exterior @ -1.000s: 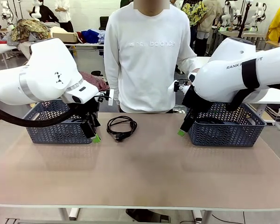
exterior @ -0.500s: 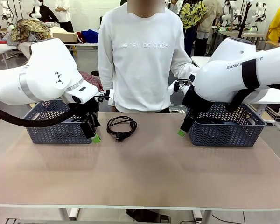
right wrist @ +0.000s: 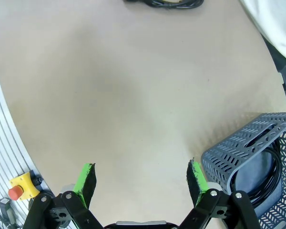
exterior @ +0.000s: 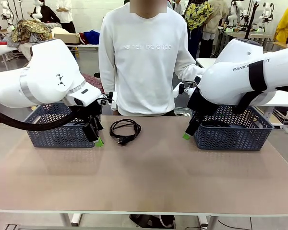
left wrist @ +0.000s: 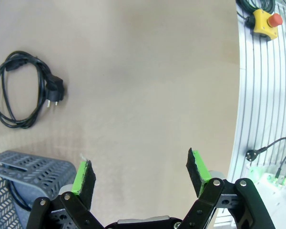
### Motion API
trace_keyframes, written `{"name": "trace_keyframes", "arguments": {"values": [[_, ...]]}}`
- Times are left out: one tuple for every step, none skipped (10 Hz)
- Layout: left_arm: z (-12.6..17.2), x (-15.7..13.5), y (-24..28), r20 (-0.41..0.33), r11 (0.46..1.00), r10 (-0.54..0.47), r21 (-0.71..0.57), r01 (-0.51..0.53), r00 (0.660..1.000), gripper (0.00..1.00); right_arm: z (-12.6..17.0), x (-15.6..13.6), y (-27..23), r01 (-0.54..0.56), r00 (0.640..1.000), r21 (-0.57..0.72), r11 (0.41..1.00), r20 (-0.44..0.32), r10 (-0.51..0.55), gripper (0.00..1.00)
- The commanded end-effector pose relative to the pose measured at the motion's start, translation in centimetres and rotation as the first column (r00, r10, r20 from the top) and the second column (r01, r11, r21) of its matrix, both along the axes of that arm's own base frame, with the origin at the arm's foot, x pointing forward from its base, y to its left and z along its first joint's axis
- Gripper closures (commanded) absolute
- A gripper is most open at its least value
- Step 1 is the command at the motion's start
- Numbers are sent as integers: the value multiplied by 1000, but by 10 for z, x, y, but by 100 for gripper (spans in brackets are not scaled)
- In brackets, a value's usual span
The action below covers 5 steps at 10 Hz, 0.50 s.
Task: Organize the cables according to human instructions.
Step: Pick up a bundle of cables and place it in the basket indicated by the human.
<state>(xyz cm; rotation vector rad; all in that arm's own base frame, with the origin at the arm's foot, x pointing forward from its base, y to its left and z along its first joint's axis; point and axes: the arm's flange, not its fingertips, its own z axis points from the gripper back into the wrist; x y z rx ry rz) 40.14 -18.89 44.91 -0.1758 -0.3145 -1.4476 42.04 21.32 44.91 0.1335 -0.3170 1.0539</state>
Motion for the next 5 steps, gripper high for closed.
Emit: {"name": "trace_keyframes", "arguments": {"values": [[1,0,2,0,1000,2,5,-2,1000,0,1,1,1,-1,1000,-2,1000,1,1,0],[1,0,2,0,1000,2,5,-2,1000,0,0,0,0,0,1000,0,1000,0,0,0],[1,0,2,0,1000,2,5,-2,1000,0,2,8,0,-39,999,-30,999,16,40,0],[1,0,2,0,1000,2,5,-2,1000,0,9,21,0,-85,995,-59,995,50,88,0],[1,0,2,0,1000,2,5,-2,1000,0,16,35,2,-156,984,-83,984,73,162,0]]}}
